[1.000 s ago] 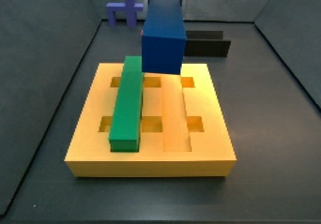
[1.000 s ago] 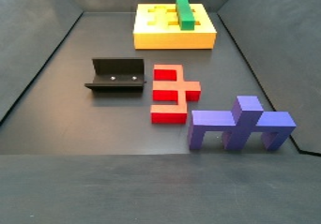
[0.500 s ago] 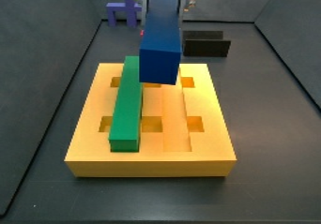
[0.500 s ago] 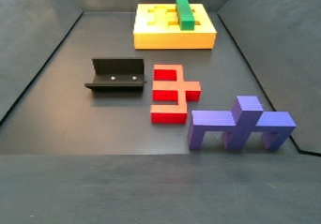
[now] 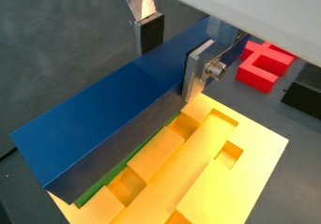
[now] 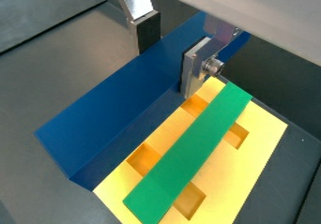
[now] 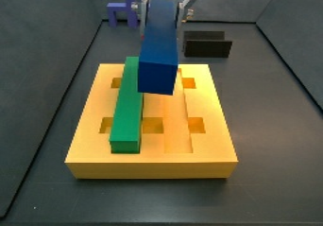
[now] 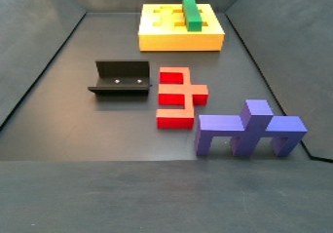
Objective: Pick up the blue object. Move up. Move to above the board. Insert the blue object.
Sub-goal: Insert the blue object.
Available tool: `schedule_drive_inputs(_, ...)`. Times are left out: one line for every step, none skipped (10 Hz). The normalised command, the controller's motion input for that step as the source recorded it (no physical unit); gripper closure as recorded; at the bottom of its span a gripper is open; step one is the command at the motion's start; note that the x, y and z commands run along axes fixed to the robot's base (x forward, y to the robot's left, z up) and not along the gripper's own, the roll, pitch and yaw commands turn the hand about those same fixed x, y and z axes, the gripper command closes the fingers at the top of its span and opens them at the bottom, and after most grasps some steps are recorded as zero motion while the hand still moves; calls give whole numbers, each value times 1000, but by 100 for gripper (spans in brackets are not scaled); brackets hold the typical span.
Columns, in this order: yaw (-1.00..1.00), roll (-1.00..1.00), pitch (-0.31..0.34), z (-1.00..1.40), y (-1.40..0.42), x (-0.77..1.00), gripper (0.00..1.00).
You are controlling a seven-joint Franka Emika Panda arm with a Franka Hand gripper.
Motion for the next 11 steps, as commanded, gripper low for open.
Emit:
schedule_drive_inputs(0,0,0,-123,0,0,100)
schedule_drive_inputs(0,0,0,-111,0,0,100)
schedule_drive_inputs(0,0,0,-114,0,0,100)
schedule_drive_inputs(0,-9,0,-100,0,0,100)
schedule_drive_inputs(0,-3,0,-120,0,-6,100)
schedule_drive_inputs(0,0,0,-134,0,-9,100)
schedule_drive_inputs(0,0,0,-146,0,-9,100)
schedule_drive_inputs(-6,0,0,-154,0,-11,100)
schedule_drive_inputs(-11,0,0,-166,0,-20,100)
schedule_drive_inputs(-11,0,-9,-214,0,-14,100)
schedule_drive_inputs(-17,0,-20,-257,0,0,100)
